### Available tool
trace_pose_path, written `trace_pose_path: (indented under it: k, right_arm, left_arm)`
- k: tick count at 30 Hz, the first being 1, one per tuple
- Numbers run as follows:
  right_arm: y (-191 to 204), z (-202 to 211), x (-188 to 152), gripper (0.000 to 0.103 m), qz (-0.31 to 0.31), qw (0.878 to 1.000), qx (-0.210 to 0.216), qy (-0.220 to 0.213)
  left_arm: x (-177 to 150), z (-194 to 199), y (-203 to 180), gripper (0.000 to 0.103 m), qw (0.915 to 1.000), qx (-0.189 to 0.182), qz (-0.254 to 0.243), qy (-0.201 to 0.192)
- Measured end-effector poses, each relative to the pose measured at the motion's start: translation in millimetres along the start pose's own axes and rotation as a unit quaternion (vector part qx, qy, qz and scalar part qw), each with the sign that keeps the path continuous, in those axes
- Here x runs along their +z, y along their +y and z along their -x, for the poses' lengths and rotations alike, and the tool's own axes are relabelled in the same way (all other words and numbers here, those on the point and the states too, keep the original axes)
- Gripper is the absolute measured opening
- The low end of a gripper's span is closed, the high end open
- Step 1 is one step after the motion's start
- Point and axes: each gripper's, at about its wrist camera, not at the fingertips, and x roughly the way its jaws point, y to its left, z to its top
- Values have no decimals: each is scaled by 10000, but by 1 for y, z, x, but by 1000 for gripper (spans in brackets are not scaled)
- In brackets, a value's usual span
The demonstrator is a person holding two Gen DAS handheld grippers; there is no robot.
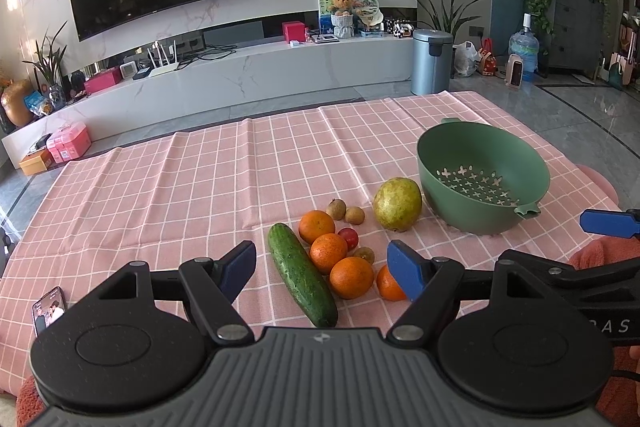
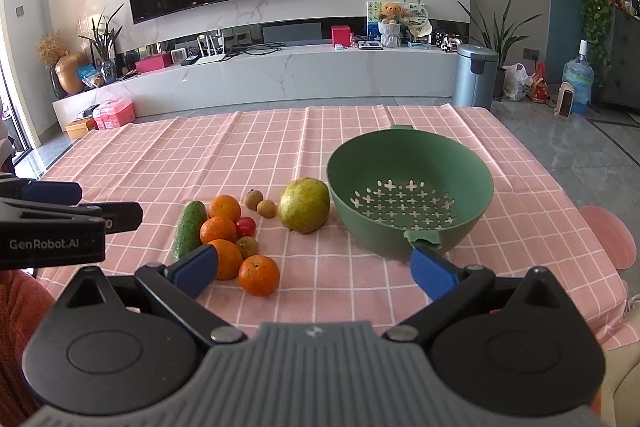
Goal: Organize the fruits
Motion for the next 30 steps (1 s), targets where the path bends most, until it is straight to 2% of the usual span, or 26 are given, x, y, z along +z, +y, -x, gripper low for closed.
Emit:
trace_pose_path:
  k: [18,25,30]
  right_arm:
    - [0,-3,0,98,18,10000,-17,24]
    - [2,-11,3,98,98,9999,24,-100]
    - [8,-29,8,98,409,9991,5,-92]
  left_arm:
    - [2,-1,2,88,10000,-15,19,38]
    - [10,-12,16,87,9994,-80,235,233]
    - [17,-29,28,80,9981,-131,400,452]
